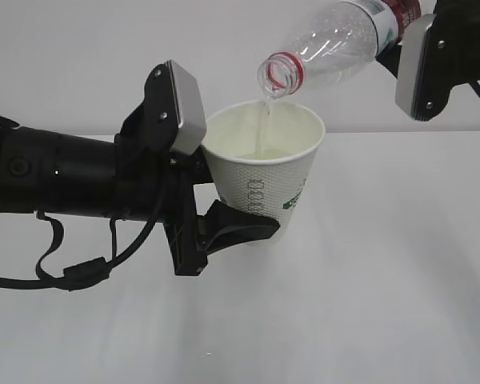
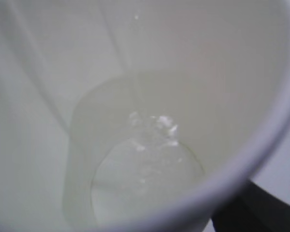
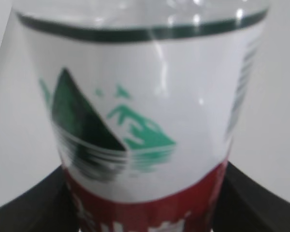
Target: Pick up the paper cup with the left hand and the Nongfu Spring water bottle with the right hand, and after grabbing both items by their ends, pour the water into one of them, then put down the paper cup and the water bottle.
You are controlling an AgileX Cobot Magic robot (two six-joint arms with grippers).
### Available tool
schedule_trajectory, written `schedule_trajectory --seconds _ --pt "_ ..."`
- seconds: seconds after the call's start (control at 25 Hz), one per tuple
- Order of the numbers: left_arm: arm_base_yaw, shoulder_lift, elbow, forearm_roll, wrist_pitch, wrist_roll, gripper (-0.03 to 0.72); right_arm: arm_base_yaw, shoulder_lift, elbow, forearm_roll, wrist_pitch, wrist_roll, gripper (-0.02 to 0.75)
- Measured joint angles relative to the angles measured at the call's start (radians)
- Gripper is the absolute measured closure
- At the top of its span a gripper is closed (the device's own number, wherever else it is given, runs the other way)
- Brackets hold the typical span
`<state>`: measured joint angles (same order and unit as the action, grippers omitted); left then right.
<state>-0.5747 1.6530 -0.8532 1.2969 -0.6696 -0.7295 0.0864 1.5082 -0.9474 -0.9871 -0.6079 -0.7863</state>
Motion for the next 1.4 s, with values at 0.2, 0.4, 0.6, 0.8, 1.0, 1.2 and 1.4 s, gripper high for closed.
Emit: schedule_trajectory --seconds 0.2,0.4,0.6,0.8,1.0,1.2,1.4 --pt "0.000 0.000 0.000 0.000 0.000 0.000 0.187 0.000 0.000 0.000 0.001 0.000 0.000 0.223" --pt "0.000 0.000 0.000 0.000 0.000 0.000 0.187 0.000 0.000 0.000 0.002 0.000 0.000 0.223" --pt "0.000 0.000 0.000 0.000 0.000 0.000 0.187 0.000 0.000 0.000 0.002 0.000 0.000 0.223" --pt "0.000 0.000 0.000 0.000 0.000 0.000 0.187 0.000 0.000 0.000 0.002 0.000 0.000 0.223" --pt "0.000 0.000 0.000 0.000 0.000 0.000 0.187 0.000 0.000 0.000 0.002 0.000 0.000 0.223" --pt "0.000 0.000 0.000 0.000 0.000 0.000 0.187 0.000 0.000 0.000 0.002 0.000 0.000 0.223" --pt "0.000 0.000 0.000 0.000 0.000 0.000 0.187 0.000 0.000 0.000 0.002 0.000 0.000 0.223"
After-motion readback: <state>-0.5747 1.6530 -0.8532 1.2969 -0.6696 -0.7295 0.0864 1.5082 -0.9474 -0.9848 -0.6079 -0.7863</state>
